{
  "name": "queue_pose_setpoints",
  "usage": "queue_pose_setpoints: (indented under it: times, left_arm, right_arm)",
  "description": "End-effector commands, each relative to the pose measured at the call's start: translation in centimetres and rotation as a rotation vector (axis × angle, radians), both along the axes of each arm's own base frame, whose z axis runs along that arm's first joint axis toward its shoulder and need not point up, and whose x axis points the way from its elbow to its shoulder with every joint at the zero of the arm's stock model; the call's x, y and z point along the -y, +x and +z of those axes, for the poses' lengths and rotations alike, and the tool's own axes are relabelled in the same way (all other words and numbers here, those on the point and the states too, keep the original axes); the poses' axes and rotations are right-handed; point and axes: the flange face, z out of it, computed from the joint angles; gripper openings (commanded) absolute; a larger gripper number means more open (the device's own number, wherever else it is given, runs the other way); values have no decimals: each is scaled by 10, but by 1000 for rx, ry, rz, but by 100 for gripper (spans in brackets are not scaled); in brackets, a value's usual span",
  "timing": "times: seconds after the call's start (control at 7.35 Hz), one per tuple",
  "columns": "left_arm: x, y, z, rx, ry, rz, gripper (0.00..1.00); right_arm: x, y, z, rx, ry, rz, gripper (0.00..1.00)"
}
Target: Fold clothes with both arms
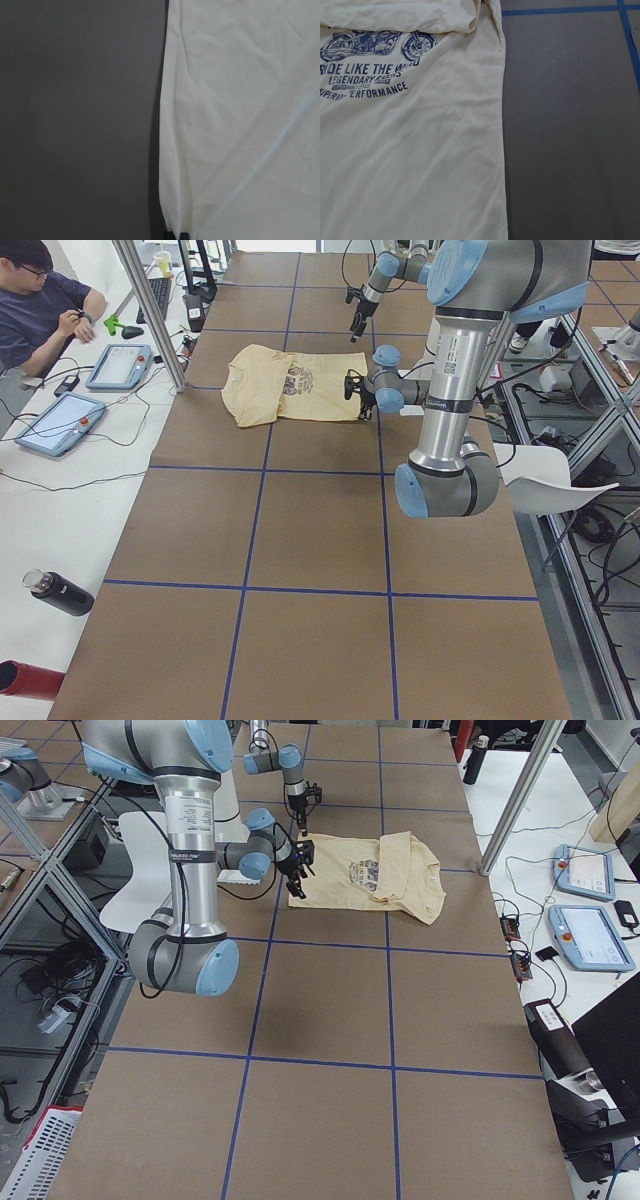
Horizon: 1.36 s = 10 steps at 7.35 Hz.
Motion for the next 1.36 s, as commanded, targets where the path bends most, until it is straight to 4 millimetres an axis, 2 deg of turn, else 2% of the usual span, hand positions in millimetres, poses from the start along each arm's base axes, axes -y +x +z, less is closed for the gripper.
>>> queue_pose_setpoints:
  times: [0.0,0.14,0.27,0.41,0.95,1.22]
  left_arm:
    - [-1,-2,-5,-11,-2,-2,0]
    - [-1,-2,-7,-16,-2,-3,0]
    - [-1,-3,-9,-21,-1,-3,0]
    - [-1,-4,-12,-27,0,-3,0]
    - [-1,-4,-9,-21,-3,-3,0]
    - [-1,-4,-10,-23,-5,-5,0]
  right_arm:
    - [-19,-38,20,-34,6,17,98]
    - [-29,-46,32,-59,21,20,92]
    - [-33,-56,46,-76,6,42,80]
    - [-35,-59,50,-84,7,44,76]
    - [-34,-57,42,-69,22,58,57]
    - [-36,-58,42,-69,22,55,55]
